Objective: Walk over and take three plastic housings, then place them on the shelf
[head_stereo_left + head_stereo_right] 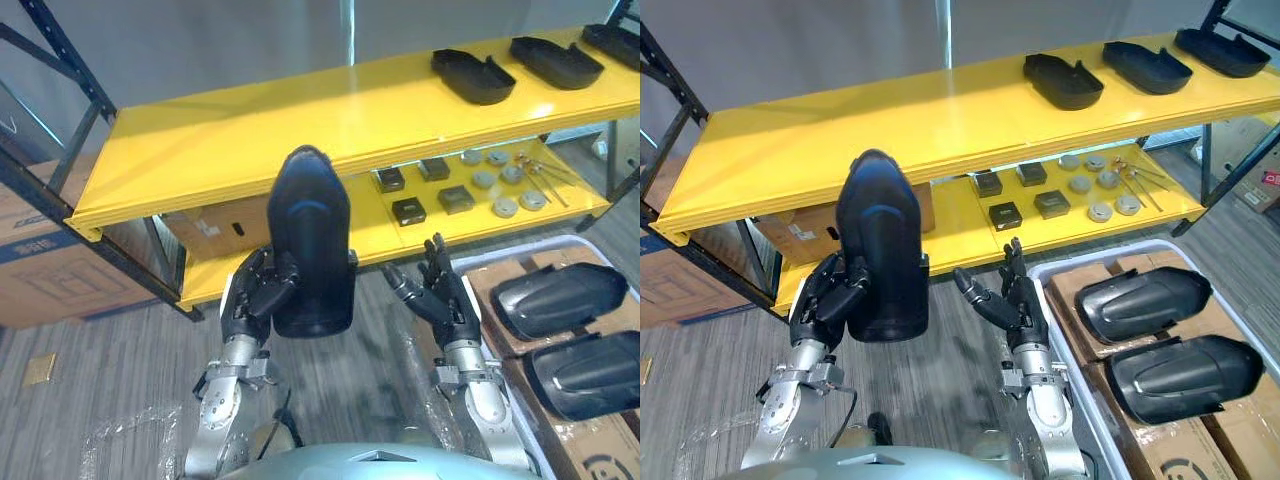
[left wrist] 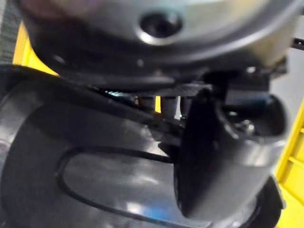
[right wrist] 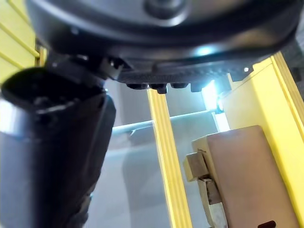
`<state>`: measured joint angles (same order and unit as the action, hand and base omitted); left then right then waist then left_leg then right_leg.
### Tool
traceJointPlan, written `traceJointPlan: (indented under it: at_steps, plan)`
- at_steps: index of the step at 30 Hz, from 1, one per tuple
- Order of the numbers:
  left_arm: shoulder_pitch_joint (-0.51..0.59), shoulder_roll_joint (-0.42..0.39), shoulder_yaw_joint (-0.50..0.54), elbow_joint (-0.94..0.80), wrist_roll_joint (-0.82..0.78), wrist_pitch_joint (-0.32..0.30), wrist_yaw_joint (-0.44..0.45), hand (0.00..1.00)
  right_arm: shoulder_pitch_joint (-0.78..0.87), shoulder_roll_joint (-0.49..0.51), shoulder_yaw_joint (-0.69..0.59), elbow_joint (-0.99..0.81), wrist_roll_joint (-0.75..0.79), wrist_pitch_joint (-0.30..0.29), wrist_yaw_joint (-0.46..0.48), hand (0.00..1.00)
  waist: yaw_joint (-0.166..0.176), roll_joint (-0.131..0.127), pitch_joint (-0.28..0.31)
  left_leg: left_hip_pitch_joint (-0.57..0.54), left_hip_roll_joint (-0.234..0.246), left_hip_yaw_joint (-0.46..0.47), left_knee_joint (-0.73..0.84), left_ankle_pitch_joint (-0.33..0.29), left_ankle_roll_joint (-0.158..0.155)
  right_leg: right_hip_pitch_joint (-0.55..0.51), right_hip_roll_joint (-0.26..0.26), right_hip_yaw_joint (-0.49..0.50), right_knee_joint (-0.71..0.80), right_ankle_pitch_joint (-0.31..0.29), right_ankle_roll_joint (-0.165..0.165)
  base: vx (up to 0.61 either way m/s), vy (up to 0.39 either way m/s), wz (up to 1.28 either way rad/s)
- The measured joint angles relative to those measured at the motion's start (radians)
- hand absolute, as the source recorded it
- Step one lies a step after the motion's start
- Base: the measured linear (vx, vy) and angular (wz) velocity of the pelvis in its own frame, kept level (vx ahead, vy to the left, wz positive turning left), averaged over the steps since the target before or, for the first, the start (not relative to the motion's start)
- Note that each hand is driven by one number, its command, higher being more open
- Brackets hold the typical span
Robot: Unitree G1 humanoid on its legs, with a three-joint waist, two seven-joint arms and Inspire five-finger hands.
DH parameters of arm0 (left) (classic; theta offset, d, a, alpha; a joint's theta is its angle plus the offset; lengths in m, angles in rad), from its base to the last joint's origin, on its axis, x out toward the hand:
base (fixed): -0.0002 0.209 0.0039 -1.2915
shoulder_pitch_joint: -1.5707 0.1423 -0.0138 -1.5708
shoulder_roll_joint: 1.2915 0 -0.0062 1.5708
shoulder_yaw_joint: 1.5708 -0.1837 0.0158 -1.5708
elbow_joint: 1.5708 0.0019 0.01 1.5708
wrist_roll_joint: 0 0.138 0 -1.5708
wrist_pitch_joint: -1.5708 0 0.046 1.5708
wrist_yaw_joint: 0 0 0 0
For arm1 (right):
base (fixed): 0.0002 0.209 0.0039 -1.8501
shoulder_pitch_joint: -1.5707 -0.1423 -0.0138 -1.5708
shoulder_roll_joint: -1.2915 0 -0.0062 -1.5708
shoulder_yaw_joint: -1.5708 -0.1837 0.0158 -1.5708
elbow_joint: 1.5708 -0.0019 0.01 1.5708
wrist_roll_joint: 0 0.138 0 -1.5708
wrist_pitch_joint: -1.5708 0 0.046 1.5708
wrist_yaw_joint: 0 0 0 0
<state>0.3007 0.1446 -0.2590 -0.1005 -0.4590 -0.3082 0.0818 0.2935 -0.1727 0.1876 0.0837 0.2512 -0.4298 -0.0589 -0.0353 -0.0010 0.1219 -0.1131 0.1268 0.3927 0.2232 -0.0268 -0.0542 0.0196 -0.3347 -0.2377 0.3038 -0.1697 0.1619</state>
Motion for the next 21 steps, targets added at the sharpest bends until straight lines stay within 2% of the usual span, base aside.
traceJointPlan:
  at_steps: [1,3,4,5,7,9,10,11,12,15,18,21]
  plan:
    - [-0.009,0.007,0.000,0.000,0.000,0.002,0.000,0.00,0.008,0.014,0.009,0.001,-0.011,0.000,-0.001,1.00,0.000,-0.008,0.002,0.013,-0.017,0.004,-0.002,-0.014,0.018,-0.021,-0.022,-0.004,0.054,0.038,-0.019,0.10,0.203,0.01]
    - [-0.009,0.012,0.003,0.000,0.000,0.002,-0.001,0.00,0.011,0.029,0.020,0.001,-0.022,0.000,-0.006,1.00,0.005,-0.007,0.005,0.052,-0.022,0.022,-0.019,-0.025,0.029,-0.059,-0.039,-0.006,0.139,0.091,-0.041,0.09,0.247,-0.19]
    - [-0.010,0.023,0.004,0.000,-0.001,0.002,-0.002,0.00,0.010,0.040,0.023,0.001,-0.039,-0.001,-0.011,1.00,0.003,-0.007,0.007,0.095,-0.026,0.036,-0.051,-0.027,0.036,-0.078,-0.051,-0.007,0.193,0.132,-0.044,0.08,0.220,-0.28]
    - [-0.010,0.030,0.007,0.000,-0.001,0.002,-0.003,0.00,0.009,0.046,0.023,0.002,-0.050,-0.002,-0.012,1.00,0.001,-0.005,0.008,0.113,-0.025,0.045,-0.068,-0.028,0.039,-0.084,-0.051,-0.009,0.210,0.137,-0.043,0.08,0.167,-0.32]
    - [-0.021,0.036,0.036,-0.001,-0.001,0.002,-0.003,0.00,0.000,0.064,0.029,0.001,-0.051,-0.027,-0.010,1.00,-0.002,-0.004,0.009,0.144,-0.009,0.071,-0.095,-0.043,0.052,-0.128,-0.004,-0.036,0.200,0.080,-0.057,0.07,0.087,-0.33]
    - [-0.030,0.037,0.043,-0.003,-0.001,0.002,0.003,0.00,-0.003,0.060,0.028,-0.004,-0.051,-0.037,-0.005,1.00,-0.007,-0.007,0.008,0.143,-0.001,0.080,-0.105,-0.044,0.049,-0.163,0.056,-0.054,0.108,0.066,-0.065,0.05,-0.012,-0.19]
    - [-0.028,0.037,0.042,-0.003,0.001,0.002,0.007,0.00,-0.002,0.059,0.029,-0.009,-0.051,-0.037,-0.003,1.00,-0.013,-0.009,0.007,0.143,0.000,0.084,-0.104,-0.046,0.043,-0.165,0.074,-0.058,0.063,0.073,-0.069,0.08,-0.056,-0.11]
    - [-0.023,0.043,0.034,-0.006,0.003,0.002,0.017,0.00,0.005,0.060,0.031,-0.023,-0.050,-0.037,0.001,1.00,-0.021,-0.033,-0.002,0.143,-0.016,0.090,-0.098,-0.048,0.025,-0.165,0.097,-0.060,-0.019,0.147,-0.086,0.10,-0.098,-0.10]
    - [-0.024,0.048,0.030,-0.004,0.004,0.005,0.024,0.00,0.003,0.049,0.031,-0.030,-0.048,-0.037,0.004,1.00,-0.022,-0.042,0.004,0.148,-0.030,0.092,-0.087,-0.062,0.012,-0.152,0.091,-0.073,-0.051,0.177,-0.081,0.10,-0.098,-0.17]
    - [-0.027,0.018,-0.008,-0.011,0.049,0.006,0.038,0.00,-0.002,0.011,0.026,-0.035,-0.047,-0.037,0.005,1.00,-0.022,0.012,-0.001,0.137,0.003,0.094,-0.090,-0.065,-0.001,-0.116,0.142,-0.087,-0.164,0.214,-0.090,0.12,-0.050,-0.06]
    - [-0.030,0.009,-0.012,-0.025,0.053,0.006,0.048,0.00,-0.009,0.005,0.030,-0.035,-0.050,-0.037,0.012,1.00,-0.019,0.016,-0.003,0.153,0.026,0.095,-0.091,-0.064,-0.019,-0.063,0.185,-0.100,-0.253,0.243,-0.101,0.12,-0.060,-0.04]
    - [-0.030,0.006,-0.011,-0.028,0.053,0.006,0.063,0.00,-0.017,0.005,0.029,-0.035,-0.066,-0.037,0.004,1.00,-0.018,0.019,-0.009,0.176,0.031,0.096,-0.108,-0.064,-0.023,-0.031,0.198,-0.106,-0.282,0.244,-0.101,0.10,-0.038,0.02]
